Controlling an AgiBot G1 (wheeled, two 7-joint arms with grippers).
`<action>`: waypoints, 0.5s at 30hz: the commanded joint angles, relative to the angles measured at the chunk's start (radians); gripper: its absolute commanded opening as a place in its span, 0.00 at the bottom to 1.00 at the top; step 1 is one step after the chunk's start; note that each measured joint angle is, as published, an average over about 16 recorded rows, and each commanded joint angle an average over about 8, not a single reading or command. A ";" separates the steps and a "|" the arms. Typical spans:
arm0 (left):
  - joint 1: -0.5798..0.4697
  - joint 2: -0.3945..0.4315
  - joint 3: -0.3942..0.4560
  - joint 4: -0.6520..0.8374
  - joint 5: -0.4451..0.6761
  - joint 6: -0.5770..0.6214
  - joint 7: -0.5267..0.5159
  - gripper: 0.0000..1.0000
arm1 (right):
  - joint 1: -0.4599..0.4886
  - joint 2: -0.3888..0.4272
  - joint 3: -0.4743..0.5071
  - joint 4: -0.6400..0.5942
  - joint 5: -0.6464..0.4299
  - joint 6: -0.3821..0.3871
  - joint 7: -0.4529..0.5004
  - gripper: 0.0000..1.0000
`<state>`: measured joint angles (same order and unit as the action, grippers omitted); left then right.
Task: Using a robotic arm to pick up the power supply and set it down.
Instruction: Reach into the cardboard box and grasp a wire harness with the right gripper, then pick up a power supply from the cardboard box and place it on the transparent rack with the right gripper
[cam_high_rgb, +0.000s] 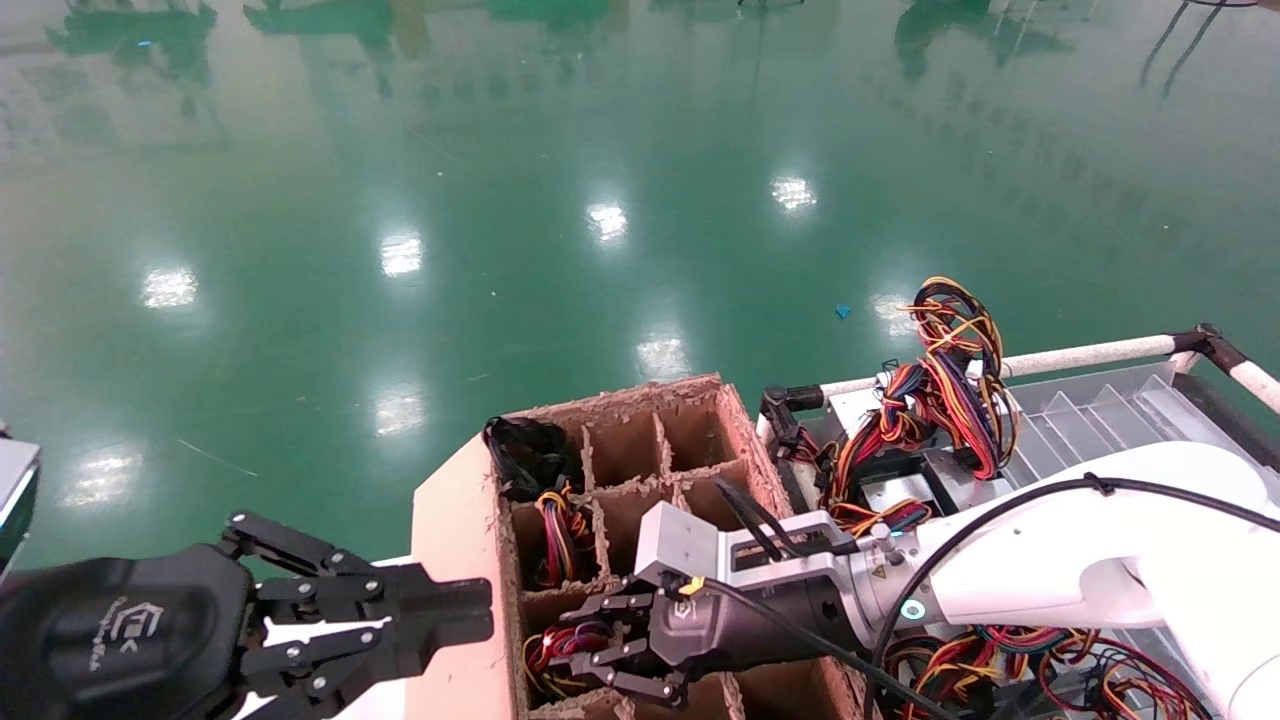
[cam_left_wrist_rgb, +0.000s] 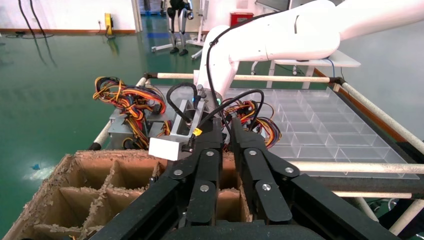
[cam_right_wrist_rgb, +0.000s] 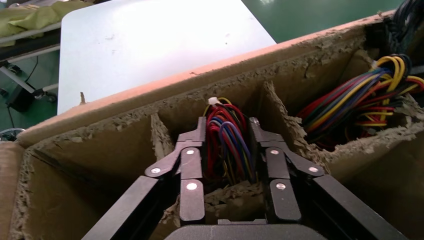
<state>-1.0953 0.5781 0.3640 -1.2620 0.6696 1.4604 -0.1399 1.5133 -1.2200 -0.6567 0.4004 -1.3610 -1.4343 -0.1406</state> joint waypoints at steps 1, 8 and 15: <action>0.000 0.000 0.000 0.000 0.000 0.000 0.000 1.00 | 0.004 -0.004 -0.002 -0.016 -0.004 0.001 -0.008 0.00; 0.000 0.000 0.000 0.000 0.000 0.000 0.000 1.00 | 0.014 -0.005 0.003 -0.057 0.006 -0.022 -0.031 0.00; 0.000 0.000 0.000 0.000 0.000 0.000 0.000 1.00 | 0.025 0.004 0.014 -0.091 0.027 -0.057 -0.050 0.00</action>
<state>-1.0953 0.5780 0.3642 -1.2620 0.6695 1.4604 -0.1399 1.5371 -1.2127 -0.6378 0.3105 -1.3269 -1.4948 -0.1900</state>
